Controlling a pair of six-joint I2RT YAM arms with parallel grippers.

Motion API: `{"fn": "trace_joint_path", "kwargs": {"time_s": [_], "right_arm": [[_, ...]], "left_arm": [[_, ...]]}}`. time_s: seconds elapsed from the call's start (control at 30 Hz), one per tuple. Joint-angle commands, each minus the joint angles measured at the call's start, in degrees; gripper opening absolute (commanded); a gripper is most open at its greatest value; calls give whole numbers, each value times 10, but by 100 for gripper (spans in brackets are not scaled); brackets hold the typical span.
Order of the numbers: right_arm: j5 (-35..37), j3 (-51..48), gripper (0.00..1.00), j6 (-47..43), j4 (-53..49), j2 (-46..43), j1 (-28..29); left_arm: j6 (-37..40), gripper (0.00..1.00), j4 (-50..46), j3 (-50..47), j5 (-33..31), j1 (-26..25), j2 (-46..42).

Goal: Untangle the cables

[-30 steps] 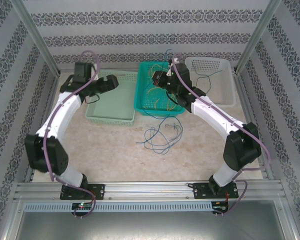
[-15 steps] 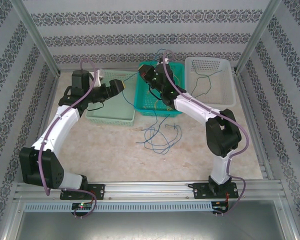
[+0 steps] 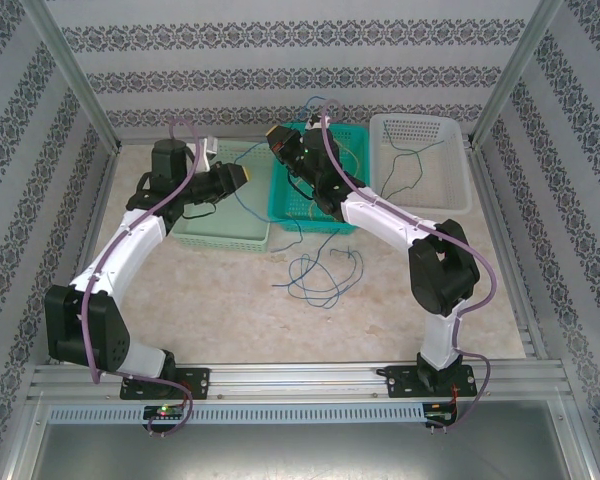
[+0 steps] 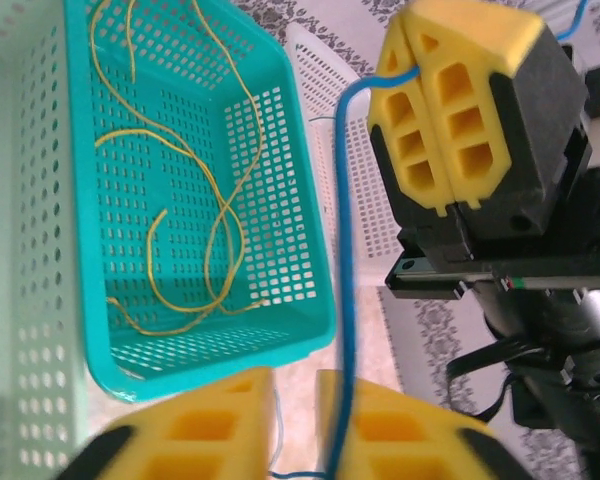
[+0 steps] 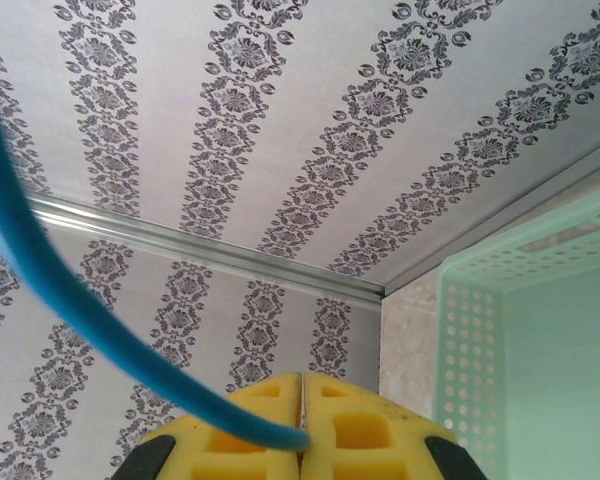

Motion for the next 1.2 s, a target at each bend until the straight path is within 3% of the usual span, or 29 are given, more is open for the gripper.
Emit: {"fn": "trace_joint_path", "kwargs": {"time_s": [0.0, 0.1, 0.13, 0.27, 0.33, 0.47, 0.83, 0.97, 1.17], "right_arm": [[15, 11, 0, 1, 22, 6, 3], [17, 0, 0, -7, 20, 1, 1], [14, -1, 8, -8, 17, 0, -1], [-42, 16, 67, -34, -7, 4, -12], [-79, 33, 83, -50, -33, 8, -19], [-141, 50, 98, -84, -91, 5, -35], [-206, 1, 98, -134, -162, -43, -65], [-227, -29, 98, -148, -169, -64, -80], [-229, -69, 97, -138, -161, -77, -97]], "left_arm": [[17, 2, 2, 6, -9, -4, -9], [34, 0, -25, 19, -23, -4, -7], [43, 0, -39, 29, -32, -4, -4], [108, 0, -116, 95, -66, 3, 26], [138, 0, -153, 139, -77, 14, 49], [171, 0, -202, 230, -85, 44, 80], [222, 0, -286, 357, -140, 84, 159], [153, 0, -246, 363, -41, 93, 161], [84, 0, -182, 279, 25, 88, 133]]}}
